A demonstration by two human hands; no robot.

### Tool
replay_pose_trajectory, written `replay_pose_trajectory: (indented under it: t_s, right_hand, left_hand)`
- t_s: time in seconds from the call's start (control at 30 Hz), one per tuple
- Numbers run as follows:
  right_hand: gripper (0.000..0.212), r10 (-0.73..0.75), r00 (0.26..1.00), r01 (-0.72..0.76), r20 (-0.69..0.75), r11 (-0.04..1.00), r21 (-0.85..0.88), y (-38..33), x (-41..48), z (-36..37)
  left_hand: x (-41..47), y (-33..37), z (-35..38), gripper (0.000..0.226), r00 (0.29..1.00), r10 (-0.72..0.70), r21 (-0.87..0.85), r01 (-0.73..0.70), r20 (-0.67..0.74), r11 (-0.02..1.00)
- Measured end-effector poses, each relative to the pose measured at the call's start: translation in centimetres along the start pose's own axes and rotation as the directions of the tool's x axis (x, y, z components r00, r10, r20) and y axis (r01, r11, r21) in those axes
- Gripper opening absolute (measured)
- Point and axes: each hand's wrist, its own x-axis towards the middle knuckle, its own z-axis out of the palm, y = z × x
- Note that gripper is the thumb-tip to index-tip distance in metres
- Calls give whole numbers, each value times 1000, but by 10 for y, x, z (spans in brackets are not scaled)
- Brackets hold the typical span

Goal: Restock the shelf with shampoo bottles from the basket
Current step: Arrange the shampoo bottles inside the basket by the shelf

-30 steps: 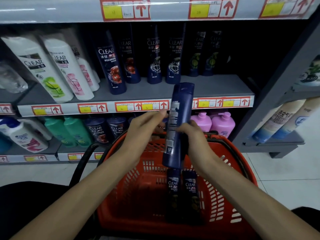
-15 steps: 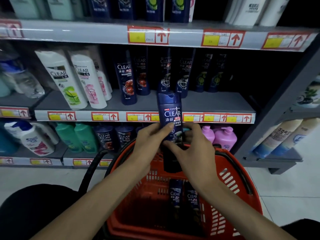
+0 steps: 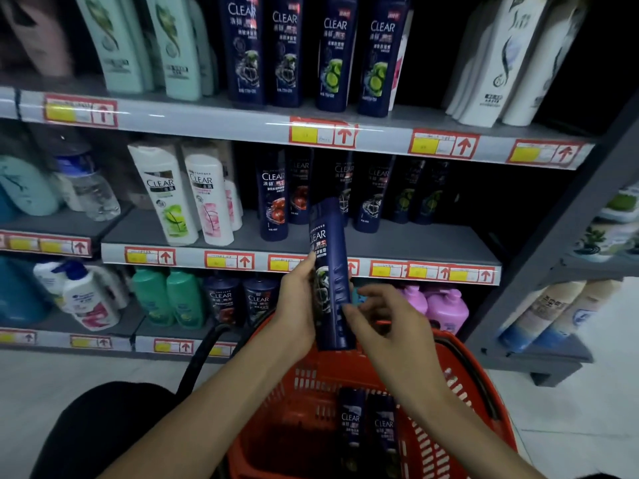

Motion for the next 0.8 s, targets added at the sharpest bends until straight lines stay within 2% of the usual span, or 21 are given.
replay_pose_trajectory:
  t_s: [0.07, 0.17, 0.23, 0.4, 0.6, 0.7, 0.8]
  right_hand:
    - [35, -5, 1000, 8, 24, 990, -138, 3, 6, 6]
    - [53, 18, 1000, -13, 13, 961, -276, 12, 24, 23]
    - [57, 41, 998, -49, -37, 962, -268, 18, 40, 34]
    - [54, 104, 985, -138, -139, 954, -265, 27, 83, 50]
    - [51, 79, 974, -122, -212, 973, -196, 49, 136, 56]
    - [53, 69, 963, -115, -261, 980, -163, 53, 157, 60]
    - [46, 63, 953, -105, -297, 986, -127, 56, 177, 66]
  left_hand:
    - [3, 3, 5, 45, 999, 37, 54, -36, -17, 998]
    - [14, 8, 7, 21, 968, 247, 205, -234, -41, 950]
    - [22, 11, 11, 18, 948, 316, 288, -291, -42, 912]
    - [48, 19, 24, 27, 928, 372, 319, -353, 3, 879]
    - [86, 37, 26, 28, 886, 453, 530, -431, 97, 730]
    - [100, 41, 23, 39, 878, 457, 620, -439, 141, 651]
    - [115, 45, 19, 47, 869, 460, 648, -459, 184, 607]
